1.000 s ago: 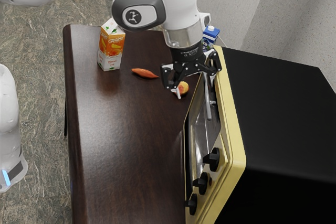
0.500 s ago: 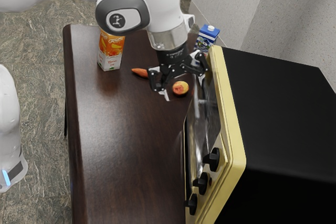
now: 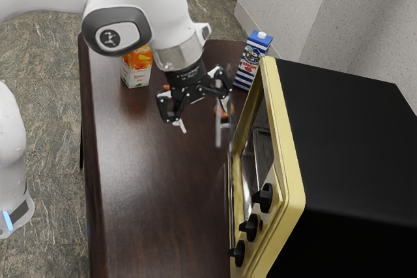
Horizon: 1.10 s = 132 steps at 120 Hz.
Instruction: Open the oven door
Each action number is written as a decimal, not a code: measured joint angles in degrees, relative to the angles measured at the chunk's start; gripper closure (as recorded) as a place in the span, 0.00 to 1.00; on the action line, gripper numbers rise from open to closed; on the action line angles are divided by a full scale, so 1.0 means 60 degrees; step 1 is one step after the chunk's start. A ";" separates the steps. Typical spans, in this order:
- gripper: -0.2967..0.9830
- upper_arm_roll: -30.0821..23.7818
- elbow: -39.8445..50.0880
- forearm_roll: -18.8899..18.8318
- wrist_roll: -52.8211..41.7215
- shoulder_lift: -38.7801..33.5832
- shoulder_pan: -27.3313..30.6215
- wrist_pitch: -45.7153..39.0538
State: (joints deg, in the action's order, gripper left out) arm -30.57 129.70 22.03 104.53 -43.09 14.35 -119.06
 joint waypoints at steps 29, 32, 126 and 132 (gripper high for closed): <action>0.24 -0.0123 0.0496 0.0446 -0.0002 -0.0628 0.0049 0.0004; 0.24 -0.0152 0.0552 0.0506 -0.0001 -0.0716 0.0070 0.0006; 0.24 -0.0950 0.2973 0.2587 0.0002 -0.4200 0.0444 0.0093; 0.24 -0.1038 0.3080 0.2734 0.0002 -0.4384 0.0508 0.0109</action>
State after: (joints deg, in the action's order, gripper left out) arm -36.79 148.18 38.44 104.54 -69.39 17.40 -118.40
